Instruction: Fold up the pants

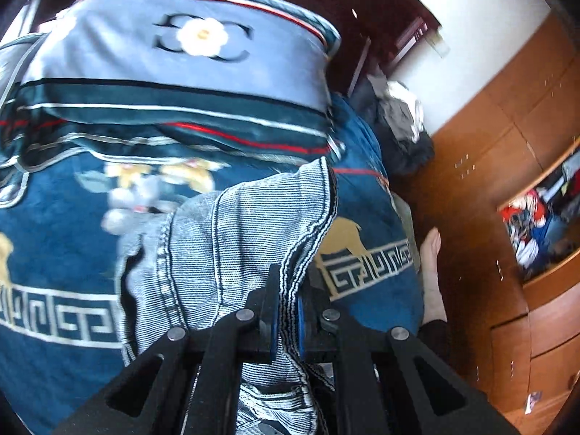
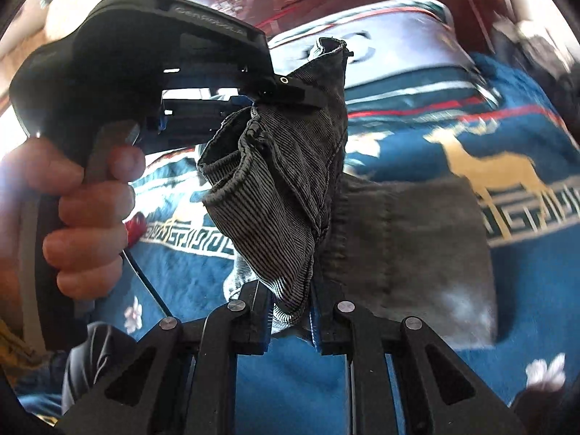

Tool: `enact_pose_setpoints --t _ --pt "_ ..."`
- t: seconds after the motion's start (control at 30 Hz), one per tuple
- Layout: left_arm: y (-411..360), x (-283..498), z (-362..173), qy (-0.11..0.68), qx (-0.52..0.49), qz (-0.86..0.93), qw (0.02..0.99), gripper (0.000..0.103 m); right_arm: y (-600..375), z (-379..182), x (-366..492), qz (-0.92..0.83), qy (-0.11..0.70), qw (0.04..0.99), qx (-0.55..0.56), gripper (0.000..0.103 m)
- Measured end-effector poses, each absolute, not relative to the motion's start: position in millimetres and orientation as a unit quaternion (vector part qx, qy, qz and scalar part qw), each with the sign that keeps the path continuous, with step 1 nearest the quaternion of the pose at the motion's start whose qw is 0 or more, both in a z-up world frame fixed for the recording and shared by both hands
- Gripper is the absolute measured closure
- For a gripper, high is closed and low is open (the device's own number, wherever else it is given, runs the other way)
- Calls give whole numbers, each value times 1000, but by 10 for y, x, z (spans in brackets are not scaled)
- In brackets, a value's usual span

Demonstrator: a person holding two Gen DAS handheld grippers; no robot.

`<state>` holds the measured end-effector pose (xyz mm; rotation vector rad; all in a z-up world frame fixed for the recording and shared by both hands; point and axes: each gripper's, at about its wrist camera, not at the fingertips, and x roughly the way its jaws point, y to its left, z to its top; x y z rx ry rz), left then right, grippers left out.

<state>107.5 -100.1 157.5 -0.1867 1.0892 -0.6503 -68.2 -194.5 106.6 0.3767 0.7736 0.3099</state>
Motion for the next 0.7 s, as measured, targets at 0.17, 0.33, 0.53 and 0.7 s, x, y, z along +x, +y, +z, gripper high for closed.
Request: enact_pose_setpoints --t 0.17,0.33,0.53,0.7 --pt "-1555 1035 1289 538 -42 -300 787 92 -2382 810 -681 132 394 867 273 86" --pt "-1912 1072 914 583 -25 -293 757 79 -2697 574 -637 73 422 844 323 71" --pt "-1938 1040 848 581 -48 -299 756 62 -2934 377 -597 33 447 820 357 65" --pt "-1561 1035 1172 548 -88 -309 772 45 -2910 348 -530 27 458 822 337 63"
